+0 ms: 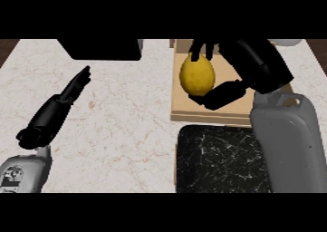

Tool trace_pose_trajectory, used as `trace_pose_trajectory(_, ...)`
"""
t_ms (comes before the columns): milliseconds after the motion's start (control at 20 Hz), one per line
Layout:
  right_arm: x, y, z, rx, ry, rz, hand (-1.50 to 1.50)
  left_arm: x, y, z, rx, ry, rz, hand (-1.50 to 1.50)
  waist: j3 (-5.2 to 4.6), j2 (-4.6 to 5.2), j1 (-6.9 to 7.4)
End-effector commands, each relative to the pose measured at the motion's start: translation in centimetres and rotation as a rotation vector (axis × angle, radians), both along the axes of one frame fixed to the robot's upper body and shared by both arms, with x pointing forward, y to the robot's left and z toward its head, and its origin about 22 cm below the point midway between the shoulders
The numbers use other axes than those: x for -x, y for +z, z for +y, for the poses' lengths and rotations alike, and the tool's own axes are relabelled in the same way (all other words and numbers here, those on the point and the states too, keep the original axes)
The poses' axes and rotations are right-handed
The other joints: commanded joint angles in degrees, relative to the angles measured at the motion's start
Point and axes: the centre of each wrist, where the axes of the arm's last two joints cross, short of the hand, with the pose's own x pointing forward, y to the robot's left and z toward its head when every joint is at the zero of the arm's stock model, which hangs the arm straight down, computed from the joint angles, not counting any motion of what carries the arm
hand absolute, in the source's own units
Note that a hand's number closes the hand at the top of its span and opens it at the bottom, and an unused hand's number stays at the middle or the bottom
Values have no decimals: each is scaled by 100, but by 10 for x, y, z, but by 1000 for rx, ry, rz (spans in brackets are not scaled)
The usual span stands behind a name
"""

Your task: Pick the lemon from the tray and place it in the cardboard box

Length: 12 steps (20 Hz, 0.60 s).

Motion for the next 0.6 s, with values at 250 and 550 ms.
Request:
trace_pose_trajectory(250, -70, -9, -41, 316, -60, 233, 150, -10, 4, 5, -16, 1, -17, 0, -4, 54, 52)
trace_pose_trajectory(550, -99, -28, -61, 449, 3, 339, 150, 1, -15, 2, 5, -21, 5, 0, -1, 45, 109)
